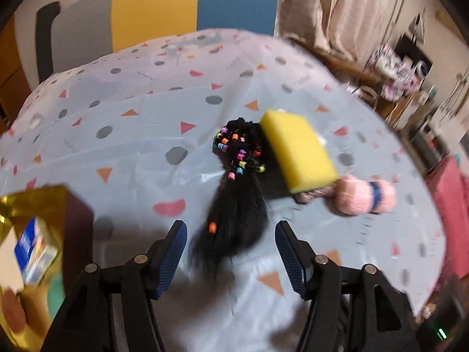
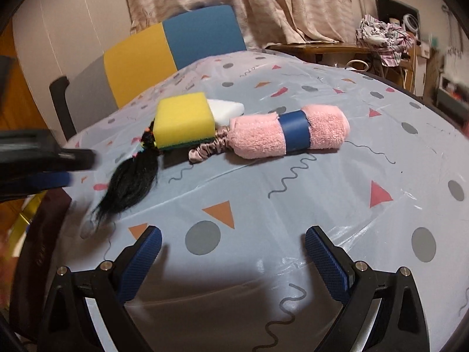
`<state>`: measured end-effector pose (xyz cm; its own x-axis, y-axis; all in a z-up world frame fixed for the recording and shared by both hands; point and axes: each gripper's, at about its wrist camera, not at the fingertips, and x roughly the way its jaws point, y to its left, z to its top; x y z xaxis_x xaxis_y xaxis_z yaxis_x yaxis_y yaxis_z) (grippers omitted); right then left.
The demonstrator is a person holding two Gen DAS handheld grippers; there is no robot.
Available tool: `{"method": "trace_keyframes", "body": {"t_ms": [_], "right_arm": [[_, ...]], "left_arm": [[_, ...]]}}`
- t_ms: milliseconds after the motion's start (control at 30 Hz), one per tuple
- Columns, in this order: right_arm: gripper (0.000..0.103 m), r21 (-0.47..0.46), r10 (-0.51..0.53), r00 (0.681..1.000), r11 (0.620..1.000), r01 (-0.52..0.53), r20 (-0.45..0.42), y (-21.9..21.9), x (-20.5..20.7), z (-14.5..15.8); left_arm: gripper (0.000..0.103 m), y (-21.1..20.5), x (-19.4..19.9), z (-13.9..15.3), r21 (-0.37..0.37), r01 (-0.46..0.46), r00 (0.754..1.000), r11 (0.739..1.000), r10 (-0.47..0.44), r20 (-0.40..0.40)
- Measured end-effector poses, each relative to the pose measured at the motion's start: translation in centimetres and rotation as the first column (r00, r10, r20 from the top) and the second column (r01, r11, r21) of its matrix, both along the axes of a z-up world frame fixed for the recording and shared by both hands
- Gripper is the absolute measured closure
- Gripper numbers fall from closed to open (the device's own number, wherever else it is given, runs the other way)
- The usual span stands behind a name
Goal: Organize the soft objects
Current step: 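Reach the left tool to the black beaded hair and grasp it, then grasp the pink towel roll with blue band using the right tool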
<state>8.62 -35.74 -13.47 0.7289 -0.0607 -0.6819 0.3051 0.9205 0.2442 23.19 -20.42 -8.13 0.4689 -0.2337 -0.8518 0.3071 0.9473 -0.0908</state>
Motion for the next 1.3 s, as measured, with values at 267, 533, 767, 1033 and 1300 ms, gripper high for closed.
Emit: {"method": "trace_keyframes", "body": {"t_ms": [267, 533, 767, 1033, 1300], "right_arm": [[0.003, 0.018, -0.004, 1.000, 1.000, 0.004, 0.015, -0.2, 0.0, -0.2], [0.003, 0.034, -0.003, 1.000, 0.999, 0.002, 0.027, -0.4, -0.3, -0.2], [0.002, 0.035, 0.001, 1.000, 0.999, -0.002, 0.026, -0.4, -0.2, -0.3], [0.002, 0.030, 0.001, 1.000, 1.000, -0.001, 0.027, -0.5, -0.2, -0.3], [0.003, 0.049, -0.001, 1.000, 0.999, 0.001, 0.004, -1.1, -0.1, 0.6]], "left_arm": [[0.040, -3.1, 5.9, -3.3, 0.091, 0.017, 1.000, 0.996, -0.016, -0.014], [0.054, -5.5, 7.6, -5.0, 0.097, 0.092, 0.995, 0.991, -0.095, 0.032], [0.071, -4.3, 6.2, -5.5, 0.027, 0.126, 0.988, 0.992, -0.128, 0.090], [0.074, 0.4, 2.2, -5.4, -0.113, 0.006, 0.996, 0.994, 0.004, 0.085], [0.075, 3.0, -1.7, -5.3, -0.184, -0.025, 0.997, 0.983, 0.038, 0.067]]}}
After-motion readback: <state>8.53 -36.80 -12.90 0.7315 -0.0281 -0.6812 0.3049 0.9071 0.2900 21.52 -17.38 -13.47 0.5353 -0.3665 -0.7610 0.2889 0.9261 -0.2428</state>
